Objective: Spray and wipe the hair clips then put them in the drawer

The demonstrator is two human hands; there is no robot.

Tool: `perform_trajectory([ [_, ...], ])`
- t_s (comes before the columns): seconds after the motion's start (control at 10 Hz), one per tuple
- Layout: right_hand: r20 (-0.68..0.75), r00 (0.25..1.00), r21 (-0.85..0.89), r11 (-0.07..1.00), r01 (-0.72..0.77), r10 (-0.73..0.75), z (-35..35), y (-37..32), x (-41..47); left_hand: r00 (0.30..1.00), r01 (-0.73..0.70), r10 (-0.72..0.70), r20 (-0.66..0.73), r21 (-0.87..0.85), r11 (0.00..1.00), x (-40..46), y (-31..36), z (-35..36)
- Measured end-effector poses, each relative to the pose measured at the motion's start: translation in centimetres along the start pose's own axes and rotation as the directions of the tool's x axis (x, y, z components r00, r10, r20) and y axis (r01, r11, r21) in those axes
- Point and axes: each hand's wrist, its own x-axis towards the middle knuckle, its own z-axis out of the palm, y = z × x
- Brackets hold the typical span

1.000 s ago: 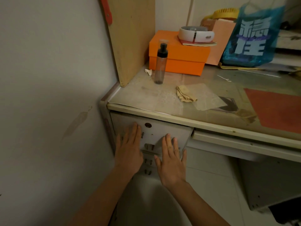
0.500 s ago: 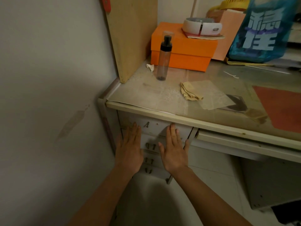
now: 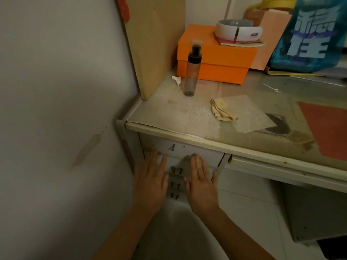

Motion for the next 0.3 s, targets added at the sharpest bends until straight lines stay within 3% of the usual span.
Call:
perform_trajectory([
  [0.1, -0.019, 0.998, 0.005, 0.998, 0.058, -0.058, -0.4, -1.2, -0.6, 1.000, 0.011, -0.011, 0.002, 0.050, 0.999, -0.3, 0.0, -1.2],
  [0.2, -0.173, 0.976, -0.048, 0.991, 0.125, -0.132, -2.4, -2.9, -0.7, 1.000, 0.015, -0.016, 0.000, 0.093, 0.996, -0.3, -0.6, -3.3],
  [0.3, -0.232, 0.957, -0.060, 0.985, 0.163, -0.173, -6.4, -4.8, -1.1, 0.997, 0.052, -0.048, -0.059, 0.071, 0.996, -0.9, -0.3, -6.9],
])
